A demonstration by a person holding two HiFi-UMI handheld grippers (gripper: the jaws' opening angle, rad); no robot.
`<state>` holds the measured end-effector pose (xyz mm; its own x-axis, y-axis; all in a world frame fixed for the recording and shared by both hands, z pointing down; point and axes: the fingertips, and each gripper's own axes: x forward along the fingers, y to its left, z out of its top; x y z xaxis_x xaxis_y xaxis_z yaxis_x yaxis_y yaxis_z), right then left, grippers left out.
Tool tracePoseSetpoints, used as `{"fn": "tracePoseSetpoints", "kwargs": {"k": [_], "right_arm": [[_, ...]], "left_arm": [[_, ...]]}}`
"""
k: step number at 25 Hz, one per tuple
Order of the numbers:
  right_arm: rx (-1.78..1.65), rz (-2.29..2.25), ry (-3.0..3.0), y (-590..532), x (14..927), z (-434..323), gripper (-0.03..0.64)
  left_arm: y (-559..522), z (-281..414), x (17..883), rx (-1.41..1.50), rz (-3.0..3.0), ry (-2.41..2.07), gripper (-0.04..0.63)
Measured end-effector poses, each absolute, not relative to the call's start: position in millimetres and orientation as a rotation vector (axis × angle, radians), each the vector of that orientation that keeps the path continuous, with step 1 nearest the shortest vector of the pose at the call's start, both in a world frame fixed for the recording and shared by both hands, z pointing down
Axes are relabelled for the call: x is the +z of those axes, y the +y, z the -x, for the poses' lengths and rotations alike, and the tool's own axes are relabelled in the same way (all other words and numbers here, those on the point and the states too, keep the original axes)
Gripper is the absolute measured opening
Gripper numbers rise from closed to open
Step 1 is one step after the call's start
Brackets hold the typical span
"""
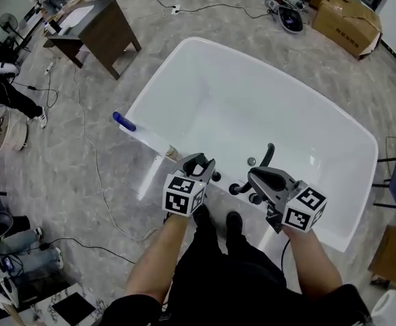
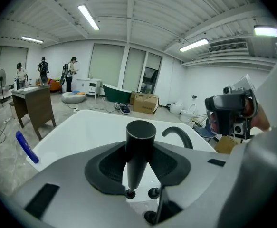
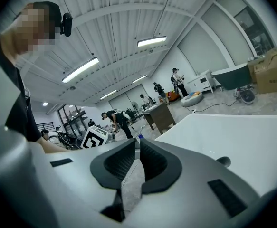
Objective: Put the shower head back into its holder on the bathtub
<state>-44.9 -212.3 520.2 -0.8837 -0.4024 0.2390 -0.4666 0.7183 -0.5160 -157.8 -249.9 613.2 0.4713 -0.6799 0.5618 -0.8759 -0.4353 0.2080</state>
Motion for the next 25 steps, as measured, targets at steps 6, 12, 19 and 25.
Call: {"fn": "tracePoseSetpoints", "kwargs": {"k": [6, 12, 19, 25], "right_arm": [[0.915, -0.739, -2.794, -205, 526, 33, 0.044], [0.922, -0.758, -2.776, -198, 531, 25, 0.044], [0.934, -0.773, -2.745, -193, 537, 17, 0.043], [0.974, -0.771, -2.731, -192, 543, 14, 0.041]], "left_arm": [[-243, 145, 642, 0.600, -2.234, -1.246, 0.150], [-235, 136, 667, 0.656, -2.236, -1.211, 0.150], [-229, 131, 696, 0.721, -2.221, -1.188, 0.150], [-230, 129, 722, 0.767, -2.213, -1.166, 0.150]]}}
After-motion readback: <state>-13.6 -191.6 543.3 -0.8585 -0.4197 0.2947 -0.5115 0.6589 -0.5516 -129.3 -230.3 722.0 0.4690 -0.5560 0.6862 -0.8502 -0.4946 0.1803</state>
